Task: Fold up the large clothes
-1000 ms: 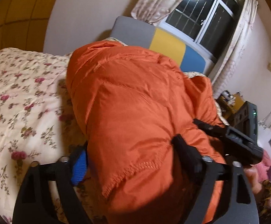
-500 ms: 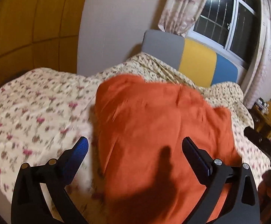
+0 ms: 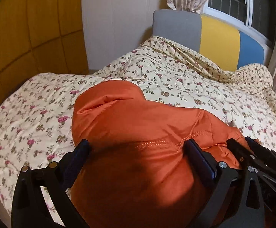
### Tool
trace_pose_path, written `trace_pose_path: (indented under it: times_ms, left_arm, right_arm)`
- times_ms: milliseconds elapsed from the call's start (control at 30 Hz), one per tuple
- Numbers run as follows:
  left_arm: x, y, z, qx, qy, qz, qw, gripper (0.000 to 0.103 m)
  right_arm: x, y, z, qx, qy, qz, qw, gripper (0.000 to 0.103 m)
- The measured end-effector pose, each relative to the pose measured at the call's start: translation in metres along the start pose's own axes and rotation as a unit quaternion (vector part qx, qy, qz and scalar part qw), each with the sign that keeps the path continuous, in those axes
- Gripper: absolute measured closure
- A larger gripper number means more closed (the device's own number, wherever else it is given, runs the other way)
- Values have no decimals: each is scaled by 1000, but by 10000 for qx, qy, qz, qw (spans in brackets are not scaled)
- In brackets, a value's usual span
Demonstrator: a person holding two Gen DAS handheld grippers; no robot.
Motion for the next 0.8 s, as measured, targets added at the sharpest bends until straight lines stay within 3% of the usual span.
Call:
trace_pose_path:
  times_ms: [167, 433, 800]
  left_arm:
    - [16, 3, -4, -1, 24, 112, 9999, 3]
    - [41, 7, -5, -109, 63, 148, 9998, 3]
    - [25, 13, -11, 69, -96, -32, 9999, 3]
  right_arm:
    - [21, 5, -11, 167, -56, 298, 9994, 46]
    - [40, 6, -18, 295, -20, 351, 9989, 46]
    - [20, 15, -24, 286, -193, 46, 9994, 44]
Point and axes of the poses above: each gripper's, at about its wrist camera, not at the fingertips, and x roughly the way its jaws point, z to its left, y to its underside, the point moved 3 cm from there along x, roughly the way its jaws point, and after that the axes turned 14 degrees about x, right-handed, at the moved point
